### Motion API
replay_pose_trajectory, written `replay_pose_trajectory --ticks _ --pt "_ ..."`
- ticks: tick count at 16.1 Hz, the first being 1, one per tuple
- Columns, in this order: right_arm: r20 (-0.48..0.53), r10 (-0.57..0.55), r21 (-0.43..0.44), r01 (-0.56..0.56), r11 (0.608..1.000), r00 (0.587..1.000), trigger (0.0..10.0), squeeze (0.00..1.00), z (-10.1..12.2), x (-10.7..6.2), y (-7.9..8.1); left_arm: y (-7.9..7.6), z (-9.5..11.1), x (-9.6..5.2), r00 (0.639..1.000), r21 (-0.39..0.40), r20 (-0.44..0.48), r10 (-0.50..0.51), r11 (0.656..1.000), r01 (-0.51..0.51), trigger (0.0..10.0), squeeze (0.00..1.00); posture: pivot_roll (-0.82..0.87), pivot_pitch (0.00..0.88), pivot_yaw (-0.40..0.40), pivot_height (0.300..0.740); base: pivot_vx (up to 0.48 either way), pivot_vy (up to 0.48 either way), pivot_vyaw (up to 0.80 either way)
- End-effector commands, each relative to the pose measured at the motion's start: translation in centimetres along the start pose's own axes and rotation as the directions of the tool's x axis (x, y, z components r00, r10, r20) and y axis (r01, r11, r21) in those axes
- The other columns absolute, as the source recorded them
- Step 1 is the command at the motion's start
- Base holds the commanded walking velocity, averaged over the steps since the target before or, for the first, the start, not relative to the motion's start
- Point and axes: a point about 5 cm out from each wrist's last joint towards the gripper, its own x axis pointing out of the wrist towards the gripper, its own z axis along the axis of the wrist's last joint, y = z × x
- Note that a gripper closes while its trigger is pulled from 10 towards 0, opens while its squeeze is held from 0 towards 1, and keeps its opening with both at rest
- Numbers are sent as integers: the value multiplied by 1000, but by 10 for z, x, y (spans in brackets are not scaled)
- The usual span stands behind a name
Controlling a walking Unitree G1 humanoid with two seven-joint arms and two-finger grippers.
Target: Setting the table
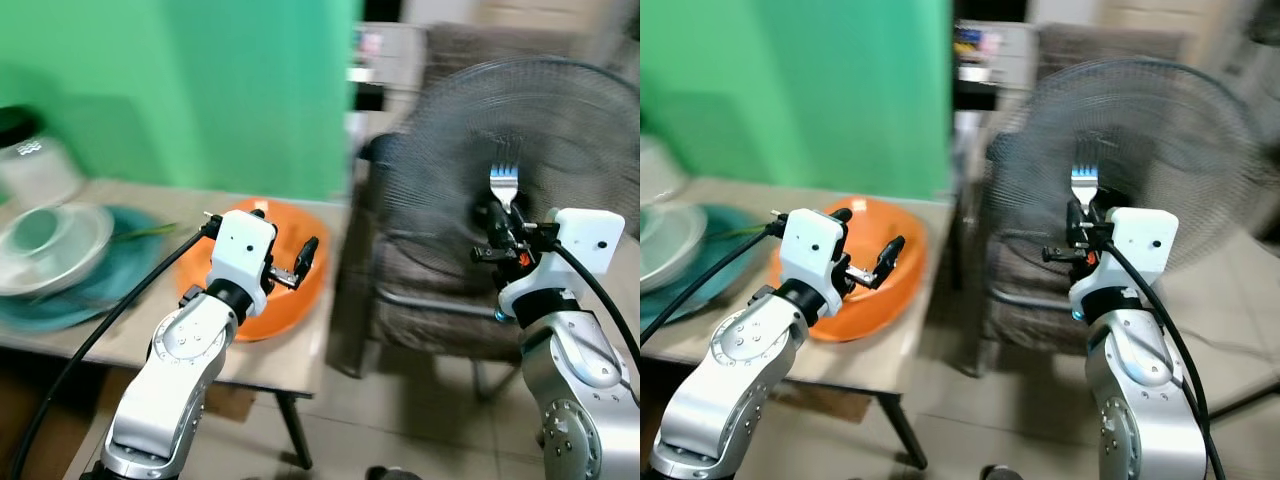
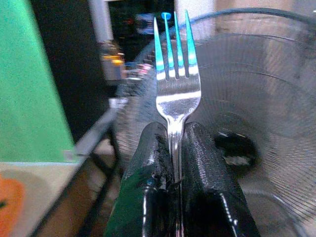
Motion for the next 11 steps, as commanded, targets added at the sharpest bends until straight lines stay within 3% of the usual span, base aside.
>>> replay_pose_trajectory --ticks 1,8,11 --pt "-20 28 25 -28 999 999 10000 0 -2 1 2 5 0 2 1000 -15 -9 23 1000 -23 10000 0 89 0 51 740 0 0 -800" --pt "-105 58 87 -48 995 993 10000 0 -10 3 1 8 -1 5 998 -105 -48 45 993 -50 10000 0 93 0 41 740 0 0 -800" --pt "-113 55 90 -45 995 992 10000 0 -10 4 -1 10 -1 6 997 -105 -57 46 993 -52 10000 0 92 0 42 740 0 0 -779"
